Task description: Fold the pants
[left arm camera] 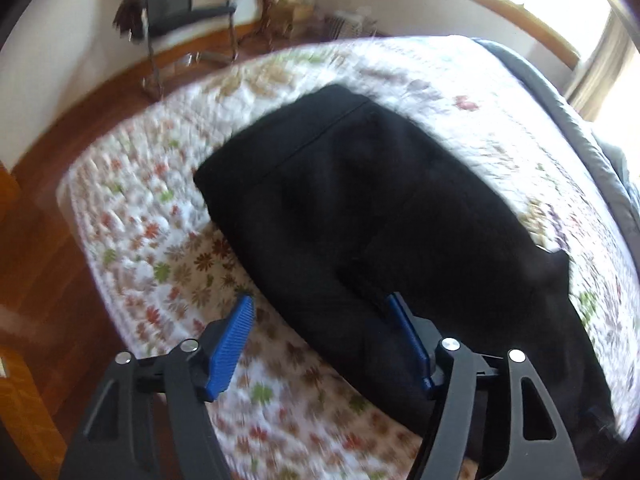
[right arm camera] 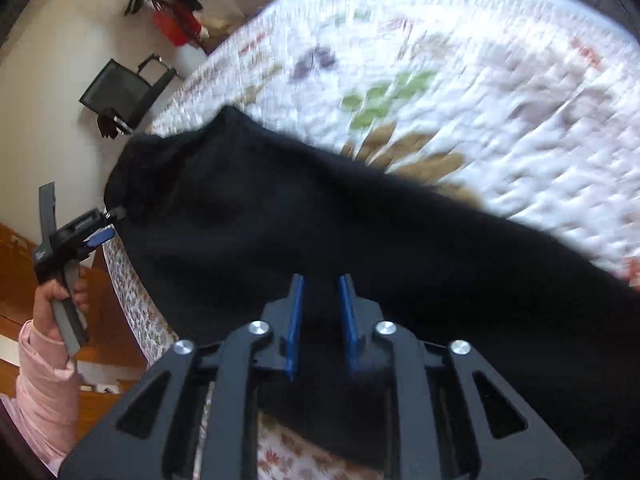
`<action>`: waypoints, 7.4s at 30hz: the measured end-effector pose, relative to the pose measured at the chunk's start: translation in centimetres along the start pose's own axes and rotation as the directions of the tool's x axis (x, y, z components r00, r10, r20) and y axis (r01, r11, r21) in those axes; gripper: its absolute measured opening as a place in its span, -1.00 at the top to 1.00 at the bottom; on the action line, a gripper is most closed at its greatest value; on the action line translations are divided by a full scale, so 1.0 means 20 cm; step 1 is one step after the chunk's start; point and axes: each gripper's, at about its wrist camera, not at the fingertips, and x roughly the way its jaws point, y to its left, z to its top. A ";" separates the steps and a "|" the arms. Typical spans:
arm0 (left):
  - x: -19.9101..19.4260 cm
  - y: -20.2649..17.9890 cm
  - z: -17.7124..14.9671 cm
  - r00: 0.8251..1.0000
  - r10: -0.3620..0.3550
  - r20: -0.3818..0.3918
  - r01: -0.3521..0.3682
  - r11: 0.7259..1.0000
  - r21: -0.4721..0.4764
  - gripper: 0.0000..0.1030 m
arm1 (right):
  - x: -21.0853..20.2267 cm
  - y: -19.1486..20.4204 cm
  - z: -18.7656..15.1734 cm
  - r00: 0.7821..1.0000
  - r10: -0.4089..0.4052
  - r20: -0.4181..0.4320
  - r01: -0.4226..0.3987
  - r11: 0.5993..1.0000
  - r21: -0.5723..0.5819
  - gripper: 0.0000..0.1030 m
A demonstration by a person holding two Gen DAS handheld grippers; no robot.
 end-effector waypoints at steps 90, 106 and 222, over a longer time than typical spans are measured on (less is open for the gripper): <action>-0.08 -0.87 -0.43 0.890 -0.379 -0.253 0.444 0.845 0.299 -0.83 | -0.09 0.13 -0.20 0.990 0.141 0.009 -0.141 0.990 0.017 -0.26; 0.00 -1.26 -0.65 0.820 -0.372 -0.434 0.521 0.798 0.302 -0.14 | -0.68 -0.40 -0.48 0.979 -0.115 0.170 0.067 0.961 0.267 -0.29; -0.33 -1.19 -0.67 0.879 -0.460 -0.129 0.441 0.677 0.589 0.59 | -0.55 -0.36 -0.48 0.971 -0.161 0.175 0.096 0.938 0.333 -0.40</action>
